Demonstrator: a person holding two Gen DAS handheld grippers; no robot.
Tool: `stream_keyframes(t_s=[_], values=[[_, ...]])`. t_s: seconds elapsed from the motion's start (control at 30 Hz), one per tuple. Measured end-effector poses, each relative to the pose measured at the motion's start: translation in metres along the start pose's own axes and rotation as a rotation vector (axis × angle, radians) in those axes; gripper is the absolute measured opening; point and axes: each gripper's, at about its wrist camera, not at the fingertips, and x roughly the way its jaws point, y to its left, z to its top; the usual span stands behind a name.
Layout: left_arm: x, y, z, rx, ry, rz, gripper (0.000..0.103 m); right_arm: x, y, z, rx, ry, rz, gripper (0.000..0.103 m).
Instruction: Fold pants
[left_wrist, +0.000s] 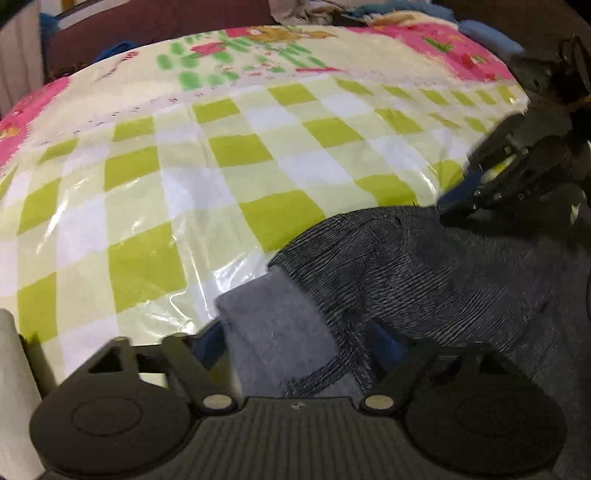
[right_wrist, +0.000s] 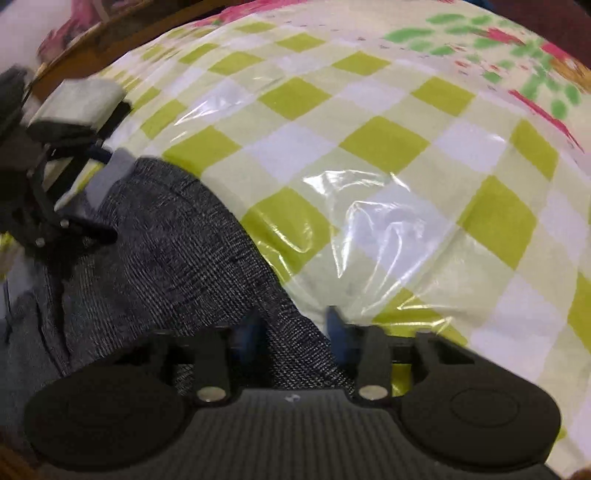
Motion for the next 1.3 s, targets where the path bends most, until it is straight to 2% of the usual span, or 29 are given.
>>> stream_keyframes(t_s=[0.03,0.1,0.23,0.33,0.43,0.5,0.57,0.63,0.7,0.77,0.87,0.93,1.0,1.1,1.17,1.27,1.3], values=[[-0.001,0.001,0.002,-0.010,-0.005,-0.001,0.072,-0.002,-0.001,0.001,0.035,0.003,0.011,0.009],[-0.007,-0.006,0.004,-0.007,-0.017,-0.002,0.061,-0.005,0.002,0.002,0.044,0.001,0.004,0.008],[-0.023,-0.020,0.008,0.061,-0.054,0.052,0.058,-0.023,0.017,0.002,-0.009,-0.028,-0.026,0.006],[-0.055,-0.028,0.008,0.080,-0.122,0.071,0.057,-0.058,0.027,0.004,-0.034,-0.106,-0.048,0.005],[-0.096,-0.047,-0.009,0.141,-0.196,0.110,0.057,-0.108,0.044,-0.007,-0.030,-0.204,-0.028,0.005],[-0.116,-0.064,-0.035,0.187,-0.214,0.166,0.058,-0.139,0.065,-0.028,-0.032,-0.242,0.003,0.005],[-0.124,-0.083,-0.066,0.227,-0.207,0.238,0.058,-0.158,0.101,-0.060,-0.086,-0.239,0.043,0.005],[-0.123,-0.101,-0.101,0.254,-0.189,0.324,0.057,-0.153,0.129,-0.100,-0.089,-0.176,0.114,0.005],[-0.114,-0.117,-0.135,0.285,-0.139,0.372,0.058,-0.126,0.148,-0.139,-0.056,-0.059,0.161,0.006],[-0.100,-0.128,-0.162,0.322,-0.109,0.441,0.058,-0.089,0.167,-0.176,-0.078,0.032,0.077,0.007],[-0.095,-0.140,-0.182,0.316,-0.142,0.538,0.057,-0.076,0.189,-0.195,-0.134,-0.035,-0.042,0.009],[-0.099,-0.138,-0.179,0.264,-0.176,0.552,0.058,-0.080,0.201,-0.192,-0.126,-0.072,-0.096,0.010],[-0.100,-0.135,-0.171,0.229,-0.220,0.591,0.058,-0.076,0.215,-0.191,-0.209,-0.087,-0.177,0.010],[-0.104,-0.131,-0.162,0.186,-0.288,0.600,0.057,-0.067,0.235,-0.191,-0.279,-0.085,-0.251,0.011],[-0.107,-0.124,-0.154,0.175,-0.317,0.601,0.058,-0.067,0.244,-0.190,-0.296,-0.097,-0.286,0.015],[-0.116,-0.116,-0.160,0.183,-0.329,0.598,0.058,-0.073,0.260,-0.185,-0.345,-0.127,-0.290,0.025],[-0.114,-0.111,-0.163,0.189,-0.316,0.614,0.058,-0.074,0.263,-0.184,-0.362,-0.139,-0.283,0.031]])
